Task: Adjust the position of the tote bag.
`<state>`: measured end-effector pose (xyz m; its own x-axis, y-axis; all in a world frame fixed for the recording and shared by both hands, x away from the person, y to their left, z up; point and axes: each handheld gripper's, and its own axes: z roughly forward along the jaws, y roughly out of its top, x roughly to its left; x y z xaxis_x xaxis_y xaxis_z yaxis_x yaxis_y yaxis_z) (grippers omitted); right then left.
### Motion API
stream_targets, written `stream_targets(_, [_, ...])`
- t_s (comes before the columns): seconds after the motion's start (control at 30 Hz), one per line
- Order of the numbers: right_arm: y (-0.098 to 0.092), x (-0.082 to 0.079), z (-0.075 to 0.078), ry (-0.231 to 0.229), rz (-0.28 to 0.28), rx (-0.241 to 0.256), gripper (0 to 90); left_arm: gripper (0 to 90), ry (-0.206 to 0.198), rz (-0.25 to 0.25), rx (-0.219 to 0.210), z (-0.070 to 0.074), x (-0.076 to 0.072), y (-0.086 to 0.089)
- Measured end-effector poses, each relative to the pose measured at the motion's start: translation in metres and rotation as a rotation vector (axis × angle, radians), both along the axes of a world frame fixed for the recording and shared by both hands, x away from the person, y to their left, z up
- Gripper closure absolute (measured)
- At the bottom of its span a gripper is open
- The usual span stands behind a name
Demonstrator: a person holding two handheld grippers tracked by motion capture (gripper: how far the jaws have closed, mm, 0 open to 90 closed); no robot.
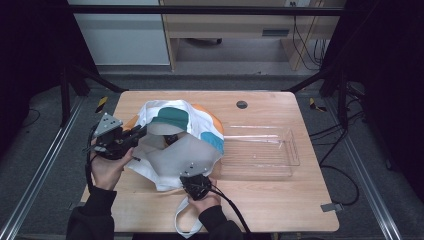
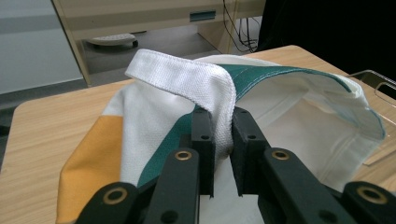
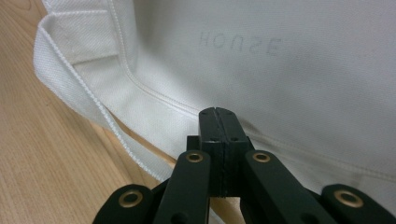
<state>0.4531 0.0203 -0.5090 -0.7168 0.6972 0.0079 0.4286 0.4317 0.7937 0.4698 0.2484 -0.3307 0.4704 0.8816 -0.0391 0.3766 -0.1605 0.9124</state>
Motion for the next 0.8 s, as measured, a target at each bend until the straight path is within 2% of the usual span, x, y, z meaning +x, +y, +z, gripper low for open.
stream_targets(0.17, [-0.001, -0.001, 0.0, 0.011, -0.003, 0.002, 90.0, 80.7, 0.0, 0.015, -0.002, 0.004, 0.005, -0.001])
stream_targets(0.37, [-0.003, 0.001, 0.002, 0.009, -0.003, 0.019, 90.0, 80.6, -0.005, 0.01, 0.005, -0.002, 0.003, -0.003])
stream_targets(0.47, [-0.009, 0.0, 0.014, -0.036, -0.001, 0.074, 90.0, 80.4, -0.006, 0.008, 0.002, -0.003, 0.002, -0.002])
stream_targets(0.6, [-0.019, 0.002, 0.04, -0.116, -0.024, 0.147, 90.0, 80.3, -0.012, 0.008, 0.005, -0.004, 0.001, -0.001])
stream_targets(0.8, [-0.032, 0.009, 0.075, -0.197, -0.049, 0.197, 90.0, 80.1, -0.015, 0.004, 0.01, -0.006, 0.001, -0.001])
